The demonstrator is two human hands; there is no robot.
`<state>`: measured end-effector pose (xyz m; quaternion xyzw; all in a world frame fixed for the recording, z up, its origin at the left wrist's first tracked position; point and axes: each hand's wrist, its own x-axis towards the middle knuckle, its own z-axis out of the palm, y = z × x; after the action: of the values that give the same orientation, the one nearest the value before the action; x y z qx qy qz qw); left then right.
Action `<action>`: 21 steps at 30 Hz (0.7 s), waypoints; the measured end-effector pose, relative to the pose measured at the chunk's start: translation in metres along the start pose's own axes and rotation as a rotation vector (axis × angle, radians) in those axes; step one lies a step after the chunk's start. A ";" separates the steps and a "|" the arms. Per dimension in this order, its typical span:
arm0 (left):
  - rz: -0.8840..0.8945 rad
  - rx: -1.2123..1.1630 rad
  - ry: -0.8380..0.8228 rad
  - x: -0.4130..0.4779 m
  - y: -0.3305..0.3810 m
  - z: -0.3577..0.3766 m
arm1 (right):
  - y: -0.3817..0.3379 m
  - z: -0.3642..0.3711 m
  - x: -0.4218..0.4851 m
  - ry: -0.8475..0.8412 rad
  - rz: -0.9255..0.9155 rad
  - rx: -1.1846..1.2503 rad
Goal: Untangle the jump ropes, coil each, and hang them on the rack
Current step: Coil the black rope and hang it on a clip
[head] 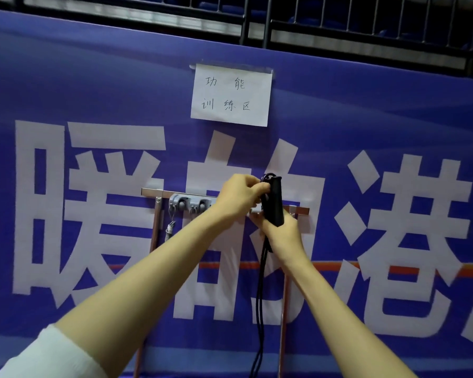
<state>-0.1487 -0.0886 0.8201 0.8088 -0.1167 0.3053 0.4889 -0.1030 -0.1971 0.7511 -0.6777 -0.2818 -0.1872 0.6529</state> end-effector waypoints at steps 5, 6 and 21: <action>0.004 0.071 -0.006 0.011 0.012 -0.018 | 0.009 -0.002 -0.008 -0.064 -0.009 -0.068; -0.008 0.077 -0.018 0.012 0.014 -0.019 | 0.009 -0.001 -0.011 -0.089 0.004 -0.036; -0.187 -0.390 -0.171 0.007 -0.010 -0.025 | 0.000 -0.005 -0.024 -0.419 0.332 0.437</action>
<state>-0.1480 -0.0610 0.8254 0.7292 -0.1393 0.1607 0.6505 -0.1211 -0.2056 0.7361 -0.5822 -0.3291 0.1294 0.7321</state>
